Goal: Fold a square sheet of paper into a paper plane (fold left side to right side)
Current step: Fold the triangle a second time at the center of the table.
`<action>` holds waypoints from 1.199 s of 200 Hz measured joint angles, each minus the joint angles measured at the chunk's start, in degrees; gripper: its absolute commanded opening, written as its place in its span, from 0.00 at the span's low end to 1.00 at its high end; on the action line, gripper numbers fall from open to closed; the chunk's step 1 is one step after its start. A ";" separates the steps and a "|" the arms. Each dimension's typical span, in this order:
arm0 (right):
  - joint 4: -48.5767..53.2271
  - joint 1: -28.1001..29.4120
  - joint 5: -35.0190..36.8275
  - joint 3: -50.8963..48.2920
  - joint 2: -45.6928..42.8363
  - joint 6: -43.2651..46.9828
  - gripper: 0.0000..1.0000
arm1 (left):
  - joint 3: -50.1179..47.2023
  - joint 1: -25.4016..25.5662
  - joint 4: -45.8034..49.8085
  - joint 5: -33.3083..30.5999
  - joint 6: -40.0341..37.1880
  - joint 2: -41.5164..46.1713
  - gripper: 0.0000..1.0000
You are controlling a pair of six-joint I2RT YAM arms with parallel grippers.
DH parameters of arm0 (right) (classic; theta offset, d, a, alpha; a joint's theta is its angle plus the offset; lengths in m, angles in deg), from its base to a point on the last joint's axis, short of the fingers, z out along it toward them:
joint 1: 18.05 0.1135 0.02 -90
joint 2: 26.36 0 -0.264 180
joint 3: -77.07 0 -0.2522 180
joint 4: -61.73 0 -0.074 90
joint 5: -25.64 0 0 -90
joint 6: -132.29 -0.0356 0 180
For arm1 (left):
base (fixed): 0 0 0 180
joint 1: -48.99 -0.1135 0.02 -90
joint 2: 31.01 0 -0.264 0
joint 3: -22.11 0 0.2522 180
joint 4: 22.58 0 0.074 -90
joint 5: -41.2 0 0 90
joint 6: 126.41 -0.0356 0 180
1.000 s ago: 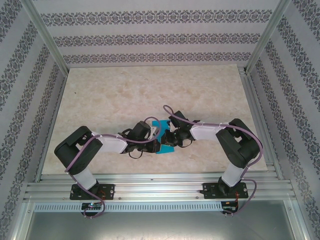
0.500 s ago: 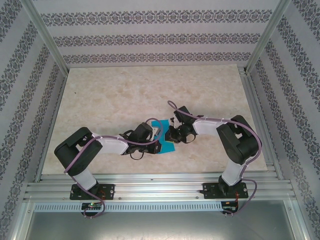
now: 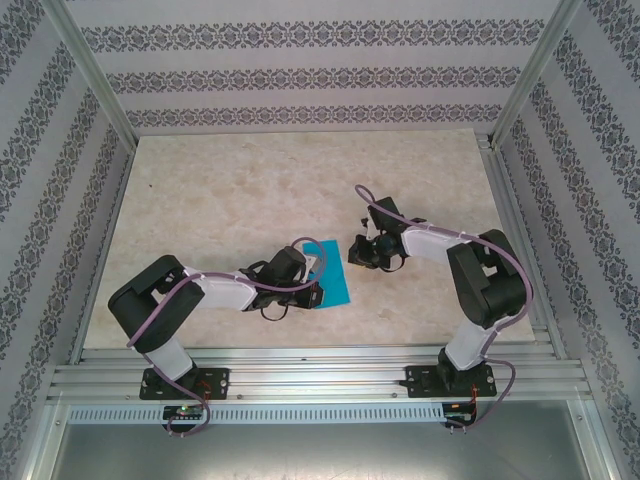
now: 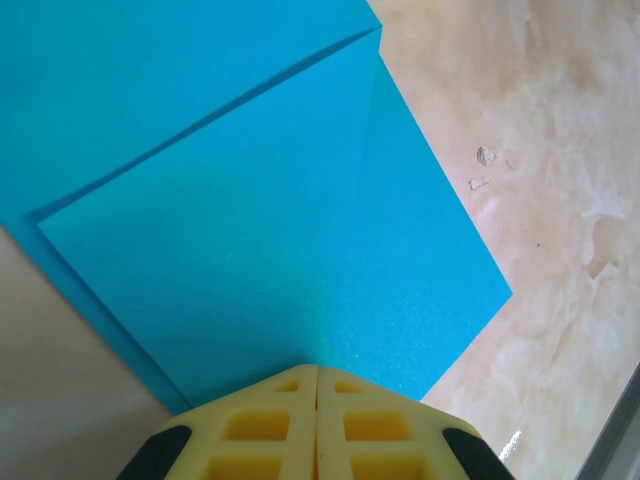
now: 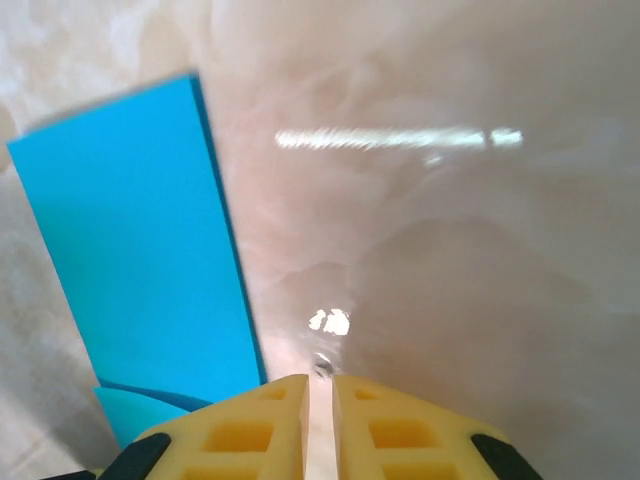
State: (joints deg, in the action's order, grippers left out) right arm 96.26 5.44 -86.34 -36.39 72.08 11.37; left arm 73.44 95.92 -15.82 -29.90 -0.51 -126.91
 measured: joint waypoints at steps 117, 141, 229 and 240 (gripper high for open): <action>-12.79 10.64 -1.25 -7.02 0.20 -9.94 0.15 | 0.24 0.13 0.90 -0.13 0.57 0.24 0.10; -12.39 10.64 -1.18 -6.27 0.85 -9.88 0.15 | 0.22 0.13 1.66 0.00 0.48 0.57 0.12; -9.88 10.64 -2.36 -4.02 2.62 -8.90 0.15 | -1.18 0.48 6.95 0.90 -3.58 3.93 0.13; -9.73 10.64 -2.51 -3.91 2.69 -8.74 0.15 | -1.60 0.50 7.34 1.22 -3.98 4.42 0.13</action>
State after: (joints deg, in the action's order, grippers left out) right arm 86.53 16.08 -88.85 -40.31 74.76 2.63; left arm 71.84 96.43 -8.48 -28.68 -4.49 -122.49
